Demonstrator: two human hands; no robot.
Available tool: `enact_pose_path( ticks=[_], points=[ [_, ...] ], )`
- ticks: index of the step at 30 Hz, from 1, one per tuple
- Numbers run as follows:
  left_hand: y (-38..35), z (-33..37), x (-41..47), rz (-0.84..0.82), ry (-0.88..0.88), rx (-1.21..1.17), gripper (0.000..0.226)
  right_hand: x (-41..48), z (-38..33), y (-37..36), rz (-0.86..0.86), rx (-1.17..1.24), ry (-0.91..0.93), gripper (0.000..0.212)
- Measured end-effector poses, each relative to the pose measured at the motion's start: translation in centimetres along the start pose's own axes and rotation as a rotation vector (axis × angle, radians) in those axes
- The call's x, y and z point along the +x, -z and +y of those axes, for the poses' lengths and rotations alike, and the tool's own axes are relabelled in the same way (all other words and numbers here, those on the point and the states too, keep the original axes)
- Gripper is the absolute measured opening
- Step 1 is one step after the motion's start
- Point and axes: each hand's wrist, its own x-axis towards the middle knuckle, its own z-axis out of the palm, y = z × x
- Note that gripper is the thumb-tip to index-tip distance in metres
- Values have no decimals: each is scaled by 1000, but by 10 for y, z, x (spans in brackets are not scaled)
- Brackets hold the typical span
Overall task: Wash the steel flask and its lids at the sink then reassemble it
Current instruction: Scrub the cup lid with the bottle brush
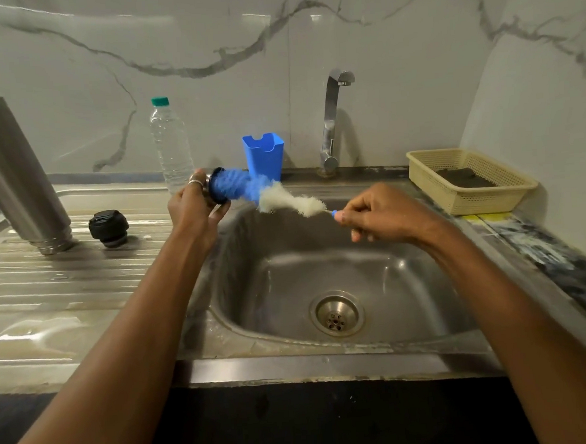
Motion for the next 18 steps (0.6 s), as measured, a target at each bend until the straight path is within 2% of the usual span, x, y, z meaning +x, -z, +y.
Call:
enact_pose_path(
  ticks=[3, 8, 10, 12, 14, 15, 18],
  points=[
    [0, 1, 1, -25, 42, -27, 22, 3, -7, -15, 39, 24, 18, 14],
    [-4, 0, -2, -85, 140, -13, 22, 2, -22, -44, 296, -314, 179, 10],
    [-4, 2, -3, -81, 153, -13, 30, 2, -26, -46, 289, -219, 186, 21],
    [-5, -1, -5, -90, 153, 34, 35, 1, -33, -47, 170, -78, 133, 48],
    [-10, -7, -10, -140, 105, 153, 23, 1, -40, -50, 53, -7, 68, 78],
    [-15, -12, -14, -179, 88, 202, 15, 1, -41, -54, 35, -34, 48, 84],
    [-26, -21, -23, -234, 53, 265, 18, 3, -35, -64, 167, -284, 70, 70]
  ],
)
